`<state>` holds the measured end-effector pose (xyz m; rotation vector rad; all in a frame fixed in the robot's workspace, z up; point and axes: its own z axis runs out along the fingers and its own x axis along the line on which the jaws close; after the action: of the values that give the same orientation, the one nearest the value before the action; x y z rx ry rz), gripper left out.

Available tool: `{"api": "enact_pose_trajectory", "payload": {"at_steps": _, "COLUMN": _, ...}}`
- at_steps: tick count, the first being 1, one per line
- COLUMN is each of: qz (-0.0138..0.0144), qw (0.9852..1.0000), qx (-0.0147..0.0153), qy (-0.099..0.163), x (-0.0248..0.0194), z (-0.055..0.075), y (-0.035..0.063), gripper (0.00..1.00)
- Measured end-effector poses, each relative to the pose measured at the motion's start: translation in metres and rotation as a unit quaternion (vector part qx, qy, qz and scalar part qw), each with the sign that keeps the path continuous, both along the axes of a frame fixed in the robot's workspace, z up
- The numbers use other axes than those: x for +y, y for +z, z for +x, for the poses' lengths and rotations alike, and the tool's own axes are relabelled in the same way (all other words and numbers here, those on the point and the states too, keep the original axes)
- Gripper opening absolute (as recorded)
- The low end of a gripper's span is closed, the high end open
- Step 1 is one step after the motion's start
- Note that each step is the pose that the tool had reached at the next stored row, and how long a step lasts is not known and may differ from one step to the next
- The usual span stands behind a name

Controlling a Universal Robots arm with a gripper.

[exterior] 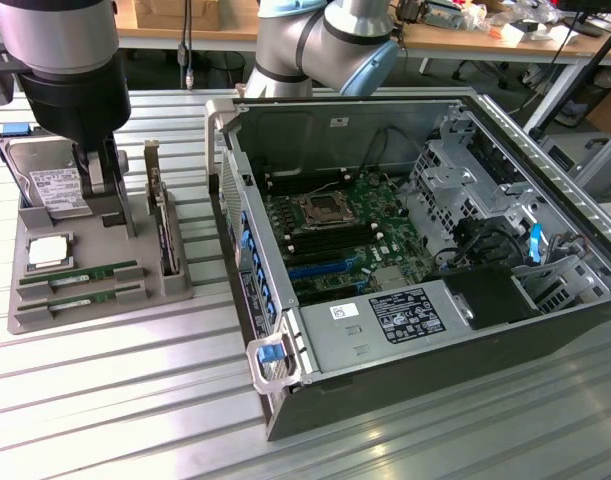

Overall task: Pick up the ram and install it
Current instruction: 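Pick up the ram and move it above insertion slot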

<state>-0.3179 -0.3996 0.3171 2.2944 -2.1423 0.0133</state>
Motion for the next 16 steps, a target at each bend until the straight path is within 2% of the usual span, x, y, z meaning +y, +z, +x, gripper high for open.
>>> {"api": "enact_pose_trajectory", "payload": {"at_steps": 16, "qz": 0.0000, "qw": 1.0000, "qx": 0.0000, "qy": 0.000, "x": 0.0000, "z": 0.0000, "y": -0.0048, "gripper": 0.36}}
